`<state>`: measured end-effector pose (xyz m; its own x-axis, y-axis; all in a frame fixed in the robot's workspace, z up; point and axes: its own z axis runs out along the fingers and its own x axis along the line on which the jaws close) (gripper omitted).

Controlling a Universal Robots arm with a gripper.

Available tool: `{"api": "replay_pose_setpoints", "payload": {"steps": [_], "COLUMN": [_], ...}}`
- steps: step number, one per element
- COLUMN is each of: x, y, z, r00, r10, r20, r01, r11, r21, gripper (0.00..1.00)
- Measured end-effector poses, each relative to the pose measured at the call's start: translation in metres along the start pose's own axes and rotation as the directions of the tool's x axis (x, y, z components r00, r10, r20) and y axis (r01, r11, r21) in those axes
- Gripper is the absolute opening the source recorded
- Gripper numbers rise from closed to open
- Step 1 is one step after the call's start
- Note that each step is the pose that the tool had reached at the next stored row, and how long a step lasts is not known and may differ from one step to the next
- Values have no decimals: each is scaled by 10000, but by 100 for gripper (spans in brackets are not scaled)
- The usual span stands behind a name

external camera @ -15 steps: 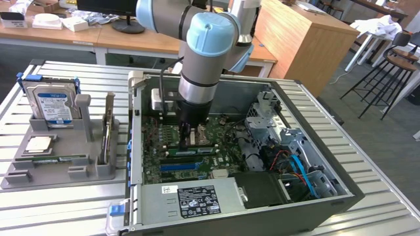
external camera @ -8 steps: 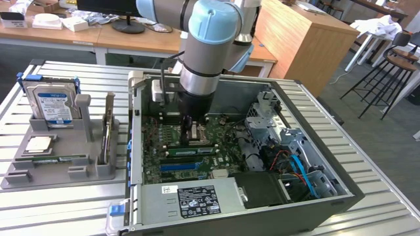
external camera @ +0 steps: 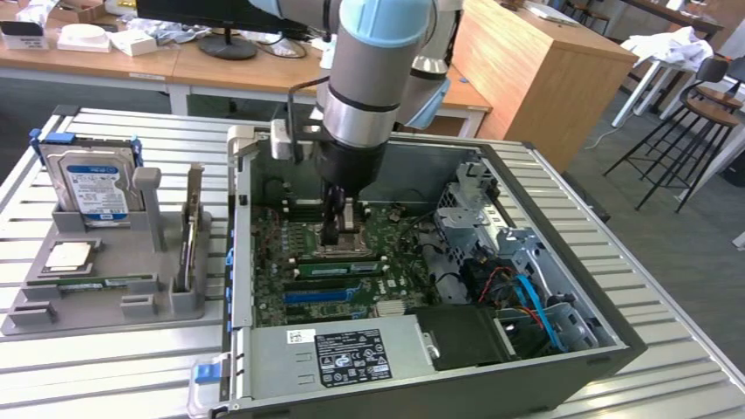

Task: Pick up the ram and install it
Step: 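Press down the ram until it locks into place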

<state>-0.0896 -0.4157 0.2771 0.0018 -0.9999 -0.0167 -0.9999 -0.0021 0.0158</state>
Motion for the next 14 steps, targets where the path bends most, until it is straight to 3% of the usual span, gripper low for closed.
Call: {"api": "replay_pose_setpoints", "payload": {"steps": [14], "x": [-6], "y": [6], "z": [-362], "r00": [10000], "r10": [0], "r20": [0], "r01": [0], "r11": [10000], "r21": [-1], "gripper": [10]}}
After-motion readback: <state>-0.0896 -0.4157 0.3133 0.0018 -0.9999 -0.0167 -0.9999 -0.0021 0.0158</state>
